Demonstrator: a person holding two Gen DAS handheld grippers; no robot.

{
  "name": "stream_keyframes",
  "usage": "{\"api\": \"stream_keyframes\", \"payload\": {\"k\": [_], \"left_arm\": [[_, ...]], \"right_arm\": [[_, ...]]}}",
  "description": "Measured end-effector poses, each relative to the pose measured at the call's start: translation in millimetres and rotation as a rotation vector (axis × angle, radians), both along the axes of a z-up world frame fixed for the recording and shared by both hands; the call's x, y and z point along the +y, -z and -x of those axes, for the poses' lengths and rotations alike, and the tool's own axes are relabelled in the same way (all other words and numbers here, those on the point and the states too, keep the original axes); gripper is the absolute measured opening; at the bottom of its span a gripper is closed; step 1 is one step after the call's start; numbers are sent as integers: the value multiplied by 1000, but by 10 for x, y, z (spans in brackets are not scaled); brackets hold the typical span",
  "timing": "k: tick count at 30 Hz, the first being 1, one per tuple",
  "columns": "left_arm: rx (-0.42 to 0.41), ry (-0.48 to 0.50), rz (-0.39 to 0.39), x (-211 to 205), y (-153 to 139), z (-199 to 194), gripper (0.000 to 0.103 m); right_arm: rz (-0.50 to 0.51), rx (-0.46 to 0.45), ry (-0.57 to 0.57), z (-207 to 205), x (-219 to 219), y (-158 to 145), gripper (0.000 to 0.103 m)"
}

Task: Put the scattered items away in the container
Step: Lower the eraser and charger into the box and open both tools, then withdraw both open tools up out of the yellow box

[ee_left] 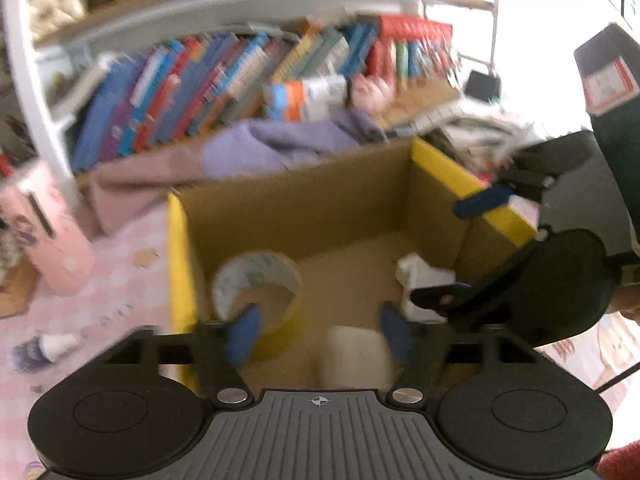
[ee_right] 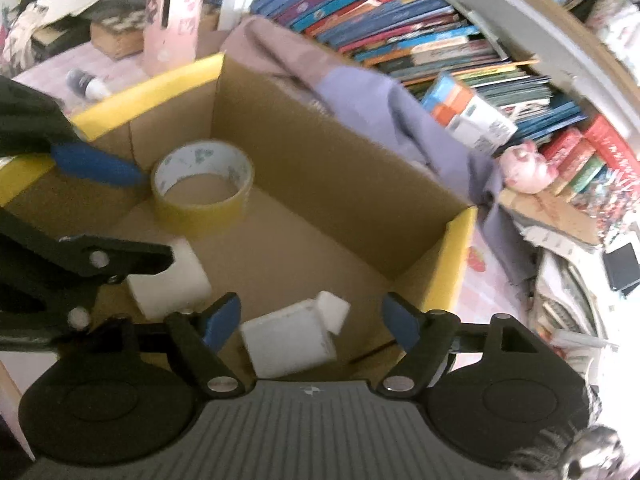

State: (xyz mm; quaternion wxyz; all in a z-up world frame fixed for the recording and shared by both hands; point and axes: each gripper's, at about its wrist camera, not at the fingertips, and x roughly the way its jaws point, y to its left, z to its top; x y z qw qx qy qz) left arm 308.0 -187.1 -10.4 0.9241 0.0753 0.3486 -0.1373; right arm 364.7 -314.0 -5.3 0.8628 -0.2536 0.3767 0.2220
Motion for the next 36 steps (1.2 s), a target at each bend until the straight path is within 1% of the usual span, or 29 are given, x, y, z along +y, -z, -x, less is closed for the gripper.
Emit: {"api": "stream_keyframes", "payload": {"k": [1, 3, 10, 14, 20, 23, 29, 36], "left_arm": [[-19, -2, 12, 26, -41, 36, 84], [-37, -10, 31, 62, -117, 82, 84], [-112, -17, 8, 94, -316, 302, 84], [-149, -40, 25, 227, -413, 488, 87], [-167, -90, 91, 530, -512, 724, 88], [-182, -106, 110, 662, -547, 850, 88], [-228, -111, 105, 877, -571, 1175, 88], [-208, -85, 113, 1130, -529, 1552, 88]], "right_arm": [[-21, -11, 9, 17, -33, -49, 81], [-63, -35, 28, 57, -84, -149, 82], [-138, -135, 89, 332, -97, -400, 82], [-177, -177, 131, 526, -70, -483, 82], [-217, -232, 201, 847, -7, -550, 82], [-242, -246, 250, 1003, 16, -562, 83], [-266, -281, 327, 1354, 129, -579, 83], [-284, -319, 414, 1869, 280, -586, 85]]}}
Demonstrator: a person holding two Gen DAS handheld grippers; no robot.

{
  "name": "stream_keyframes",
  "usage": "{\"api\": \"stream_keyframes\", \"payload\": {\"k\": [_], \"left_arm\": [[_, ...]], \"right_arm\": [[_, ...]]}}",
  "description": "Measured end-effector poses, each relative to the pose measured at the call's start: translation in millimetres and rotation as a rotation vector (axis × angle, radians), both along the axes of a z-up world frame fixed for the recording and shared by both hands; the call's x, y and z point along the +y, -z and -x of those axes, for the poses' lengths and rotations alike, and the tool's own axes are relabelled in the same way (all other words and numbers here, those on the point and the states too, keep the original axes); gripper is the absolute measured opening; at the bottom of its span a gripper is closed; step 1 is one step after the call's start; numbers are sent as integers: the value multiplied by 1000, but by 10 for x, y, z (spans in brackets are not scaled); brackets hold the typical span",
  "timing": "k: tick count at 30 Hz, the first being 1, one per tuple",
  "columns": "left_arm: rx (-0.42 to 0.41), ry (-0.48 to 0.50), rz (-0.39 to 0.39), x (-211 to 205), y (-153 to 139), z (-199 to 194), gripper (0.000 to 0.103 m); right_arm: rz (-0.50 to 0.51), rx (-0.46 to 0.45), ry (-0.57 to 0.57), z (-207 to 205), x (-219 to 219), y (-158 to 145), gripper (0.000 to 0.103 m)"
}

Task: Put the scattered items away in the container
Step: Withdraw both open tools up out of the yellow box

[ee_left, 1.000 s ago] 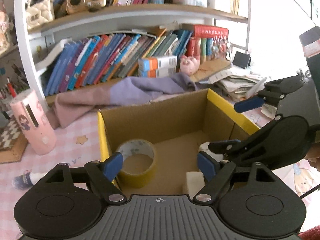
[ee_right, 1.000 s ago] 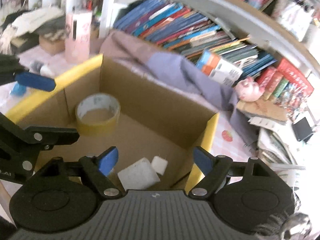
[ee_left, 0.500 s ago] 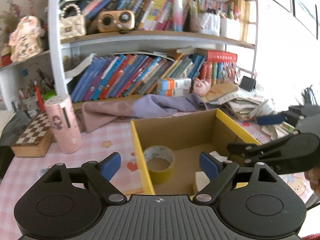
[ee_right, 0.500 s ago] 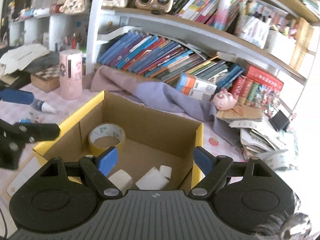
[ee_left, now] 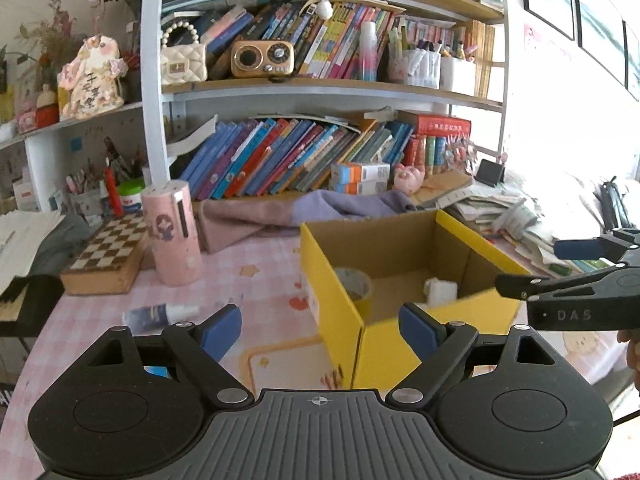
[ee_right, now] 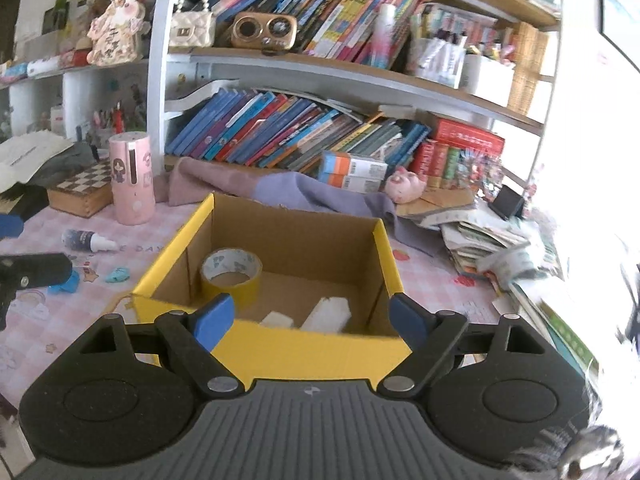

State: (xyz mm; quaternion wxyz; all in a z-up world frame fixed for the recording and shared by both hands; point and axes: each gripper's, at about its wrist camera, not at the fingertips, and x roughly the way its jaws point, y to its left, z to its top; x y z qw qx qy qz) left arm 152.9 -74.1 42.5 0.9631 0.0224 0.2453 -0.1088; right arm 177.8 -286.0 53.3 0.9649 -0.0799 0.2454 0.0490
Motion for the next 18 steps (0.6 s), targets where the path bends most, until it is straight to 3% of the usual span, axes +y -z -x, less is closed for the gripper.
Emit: {"api": "stream_keyframes", "payload": {"k": [10, 18], "left_arm": [[40, 19, 14, 306, 123, 498, 88], [82, 29, -1, 454, 217, 742, 89]], "right_arm": [[-6, 23, 72, 686, 264, 153, 86], [-41, 72, 113, 1006, 412, 271, 88]]}}
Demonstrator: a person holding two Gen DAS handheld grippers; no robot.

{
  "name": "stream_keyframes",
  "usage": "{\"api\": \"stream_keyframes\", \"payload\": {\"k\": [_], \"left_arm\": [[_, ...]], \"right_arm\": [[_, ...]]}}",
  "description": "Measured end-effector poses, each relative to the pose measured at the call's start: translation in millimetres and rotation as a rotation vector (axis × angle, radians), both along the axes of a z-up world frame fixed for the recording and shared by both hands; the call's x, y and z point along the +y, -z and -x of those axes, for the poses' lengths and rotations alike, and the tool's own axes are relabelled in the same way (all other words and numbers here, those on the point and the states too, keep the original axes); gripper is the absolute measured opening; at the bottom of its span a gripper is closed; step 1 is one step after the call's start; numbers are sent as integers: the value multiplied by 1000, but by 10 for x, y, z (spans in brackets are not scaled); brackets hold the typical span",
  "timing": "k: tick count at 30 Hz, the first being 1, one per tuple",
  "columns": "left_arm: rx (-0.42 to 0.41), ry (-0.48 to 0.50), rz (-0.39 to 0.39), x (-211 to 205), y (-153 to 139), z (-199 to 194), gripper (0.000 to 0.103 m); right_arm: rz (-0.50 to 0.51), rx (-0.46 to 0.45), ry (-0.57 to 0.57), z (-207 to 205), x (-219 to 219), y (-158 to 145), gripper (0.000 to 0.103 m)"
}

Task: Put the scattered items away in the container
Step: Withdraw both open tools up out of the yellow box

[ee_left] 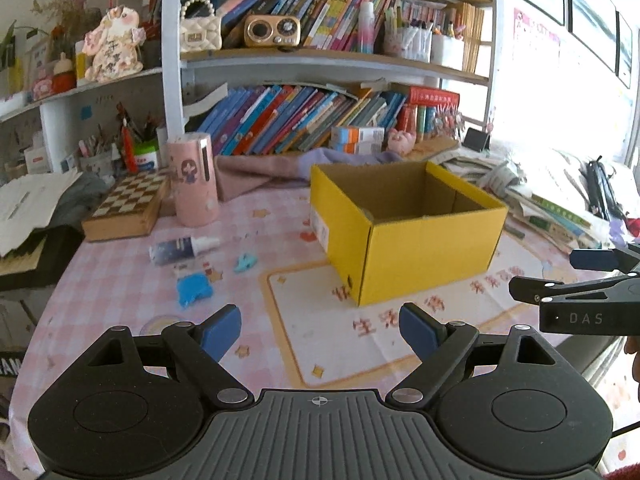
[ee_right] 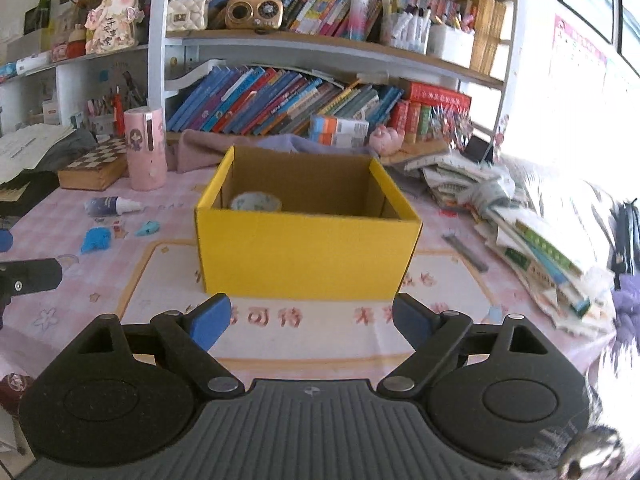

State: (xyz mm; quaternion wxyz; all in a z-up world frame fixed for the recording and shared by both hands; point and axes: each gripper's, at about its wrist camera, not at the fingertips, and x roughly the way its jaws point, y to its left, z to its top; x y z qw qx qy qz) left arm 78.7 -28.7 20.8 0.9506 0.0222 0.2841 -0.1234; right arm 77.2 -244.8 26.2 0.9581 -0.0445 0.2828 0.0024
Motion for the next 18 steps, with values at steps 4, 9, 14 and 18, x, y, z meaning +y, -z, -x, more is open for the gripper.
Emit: {"api": "stream_keyframes", "payload": {"k": [4, 9, 14, 18], "left_arm": [[45, -14, 2, 89, 91, 56, 89], [93, -43, 10, 225, 191, 109, 89], [118, -67, 16, 319, 240, 153, 89], [114, -82, 16, 367, 242, 196, 89]], "right_arm": [[-38, 42, 13, 85, 73, 83, 88], [-74, 89, 21, 127, 161, 174, 88], [-85, 122, 6, 141, 270, 239, 88], [-72, 147, -40, 156, 401, 289, 88]]}}
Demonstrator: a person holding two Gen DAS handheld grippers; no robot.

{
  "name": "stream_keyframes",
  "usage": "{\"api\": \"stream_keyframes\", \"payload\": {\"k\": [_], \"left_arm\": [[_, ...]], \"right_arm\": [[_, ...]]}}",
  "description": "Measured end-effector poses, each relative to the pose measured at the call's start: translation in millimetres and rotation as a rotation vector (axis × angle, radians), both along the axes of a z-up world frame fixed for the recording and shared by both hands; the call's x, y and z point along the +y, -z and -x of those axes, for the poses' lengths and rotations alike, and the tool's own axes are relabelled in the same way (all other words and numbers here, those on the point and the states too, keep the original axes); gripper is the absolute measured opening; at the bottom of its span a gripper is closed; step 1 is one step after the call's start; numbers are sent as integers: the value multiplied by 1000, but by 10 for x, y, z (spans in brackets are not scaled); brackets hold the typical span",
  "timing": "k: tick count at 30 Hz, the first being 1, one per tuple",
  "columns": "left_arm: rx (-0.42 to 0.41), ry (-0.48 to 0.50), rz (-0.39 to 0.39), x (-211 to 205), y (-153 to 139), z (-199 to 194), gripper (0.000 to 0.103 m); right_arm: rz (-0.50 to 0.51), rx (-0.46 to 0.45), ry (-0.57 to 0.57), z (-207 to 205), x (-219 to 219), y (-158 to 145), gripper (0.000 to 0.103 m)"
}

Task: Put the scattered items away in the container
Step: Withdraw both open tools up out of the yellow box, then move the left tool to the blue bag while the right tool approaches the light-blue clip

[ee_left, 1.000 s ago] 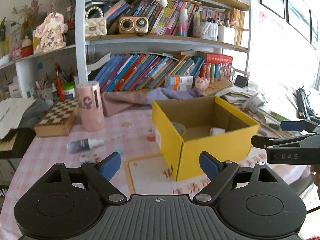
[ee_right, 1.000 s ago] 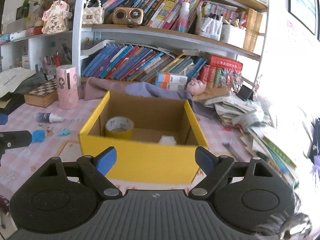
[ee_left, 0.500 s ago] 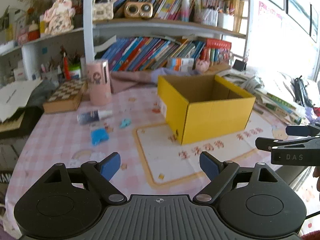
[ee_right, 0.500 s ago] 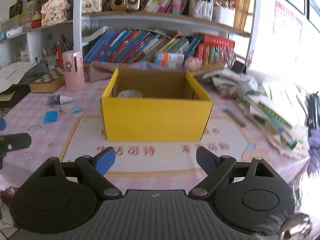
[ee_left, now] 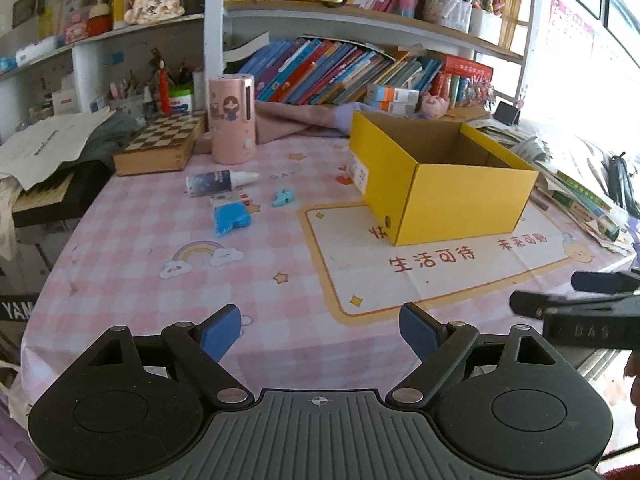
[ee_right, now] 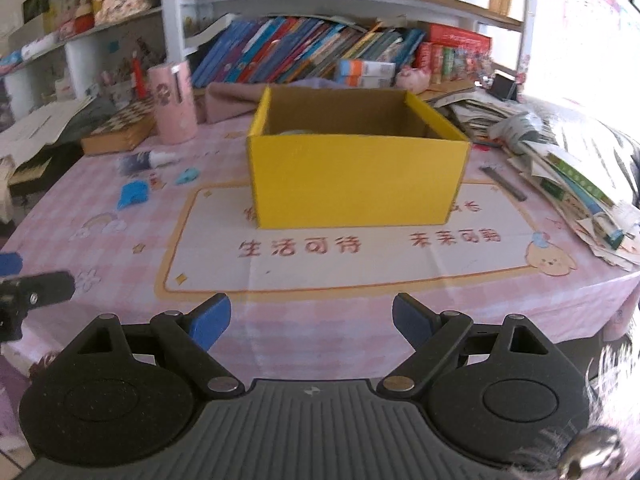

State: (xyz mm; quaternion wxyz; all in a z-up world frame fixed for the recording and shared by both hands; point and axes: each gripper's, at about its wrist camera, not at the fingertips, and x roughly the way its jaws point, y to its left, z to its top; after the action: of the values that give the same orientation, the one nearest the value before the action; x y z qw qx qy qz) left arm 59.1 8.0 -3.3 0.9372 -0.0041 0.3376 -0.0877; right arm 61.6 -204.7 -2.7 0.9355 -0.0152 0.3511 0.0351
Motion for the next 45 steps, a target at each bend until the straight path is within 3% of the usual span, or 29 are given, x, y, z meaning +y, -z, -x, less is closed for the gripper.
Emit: {"api": "stream_keyframes", "payload": {"k": [27, 45], "left_arm": [[-27, -132, 22, 461, -46, 7, 89], [-23, -182, 1, 643, 13, -394, 89]], "right_arm": [[41, -36, -192, -170, 572, -92, 86], [44, -61, -289, -714, 890, -59, 81]]}}
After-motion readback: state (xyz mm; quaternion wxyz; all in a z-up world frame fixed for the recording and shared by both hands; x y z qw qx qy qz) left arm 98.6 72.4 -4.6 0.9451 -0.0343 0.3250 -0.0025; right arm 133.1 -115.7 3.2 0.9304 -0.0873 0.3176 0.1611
